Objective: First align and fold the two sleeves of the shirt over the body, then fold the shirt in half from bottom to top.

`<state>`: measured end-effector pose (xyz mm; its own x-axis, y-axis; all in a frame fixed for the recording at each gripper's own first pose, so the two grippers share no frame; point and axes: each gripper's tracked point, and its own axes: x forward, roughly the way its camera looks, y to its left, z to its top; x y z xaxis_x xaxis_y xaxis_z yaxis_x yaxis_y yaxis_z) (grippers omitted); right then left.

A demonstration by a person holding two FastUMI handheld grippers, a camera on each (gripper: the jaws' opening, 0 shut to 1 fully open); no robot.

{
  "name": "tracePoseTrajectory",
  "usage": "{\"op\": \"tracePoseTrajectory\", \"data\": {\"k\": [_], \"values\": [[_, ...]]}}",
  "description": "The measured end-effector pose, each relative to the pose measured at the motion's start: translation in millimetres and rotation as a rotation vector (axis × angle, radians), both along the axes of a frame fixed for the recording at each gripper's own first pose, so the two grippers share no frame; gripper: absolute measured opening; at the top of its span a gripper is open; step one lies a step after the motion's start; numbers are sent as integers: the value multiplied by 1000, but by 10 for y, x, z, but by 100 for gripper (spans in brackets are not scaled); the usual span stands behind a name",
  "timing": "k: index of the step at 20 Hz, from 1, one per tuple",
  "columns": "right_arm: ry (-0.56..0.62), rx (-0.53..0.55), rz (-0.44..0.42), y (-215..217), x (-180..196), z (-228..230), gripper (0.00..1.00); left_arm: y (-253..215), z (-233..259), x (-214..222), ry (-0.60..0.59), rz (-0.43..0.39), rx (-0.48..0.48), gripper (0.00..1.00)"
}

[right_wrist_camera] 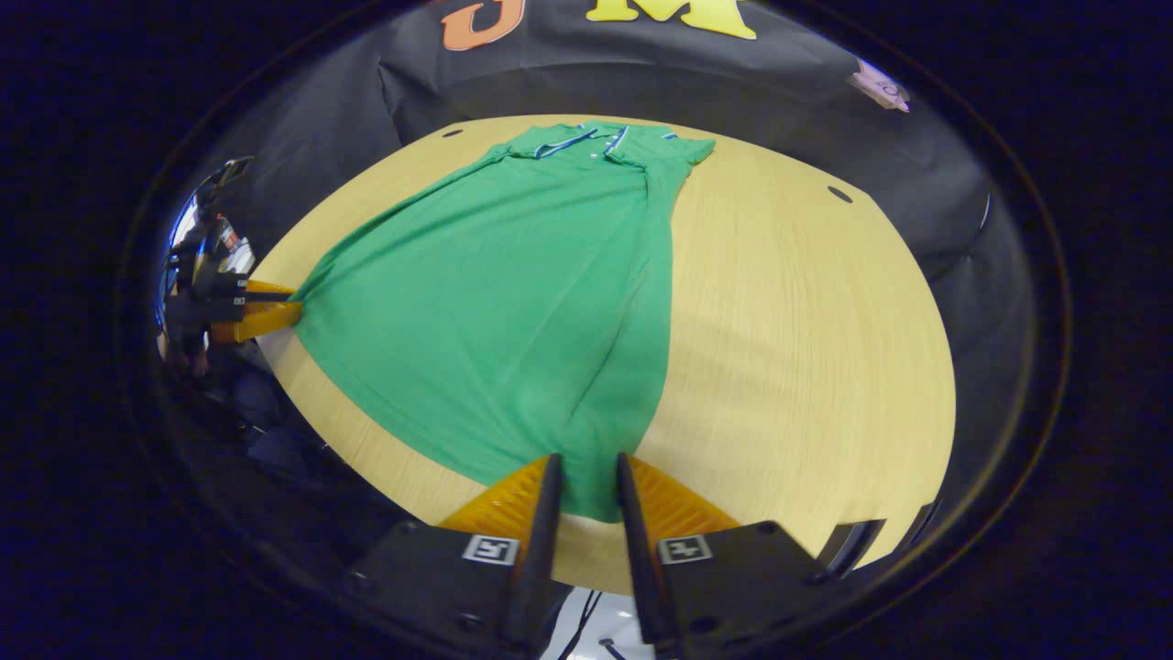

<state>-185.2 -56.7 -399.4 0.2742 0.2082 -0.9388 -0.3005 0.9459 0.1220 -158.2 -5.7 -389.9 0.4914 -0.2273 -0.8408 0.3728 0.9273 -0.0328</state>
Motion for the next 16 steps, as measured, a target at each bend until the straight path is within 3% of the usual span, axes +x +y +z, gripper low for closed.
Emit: {"op": "tracePoseTrajectory", "data": {"k": [2, 4, 7, 12, 16], "values": [[20, 28, -27, -9, 8, -1, 8, -1, 9, 21, -11, 8, -1, 11], [48, 64, -72, -7, 29, 13, 5, -45, -5, 52, 36, 53, -72, 4], [74, 105, -107, 18, 37, 52, 0, -44, 84, 4, 105, 120, -160, 4], [61, 188, -118, 75, 83, 322, 5, -113, 319, -15, 102, 113, -218, 3], [82, 253, -176, 47, 175, 425, 3, -109, 426, 65, 85, 89, -212, 3]]}}
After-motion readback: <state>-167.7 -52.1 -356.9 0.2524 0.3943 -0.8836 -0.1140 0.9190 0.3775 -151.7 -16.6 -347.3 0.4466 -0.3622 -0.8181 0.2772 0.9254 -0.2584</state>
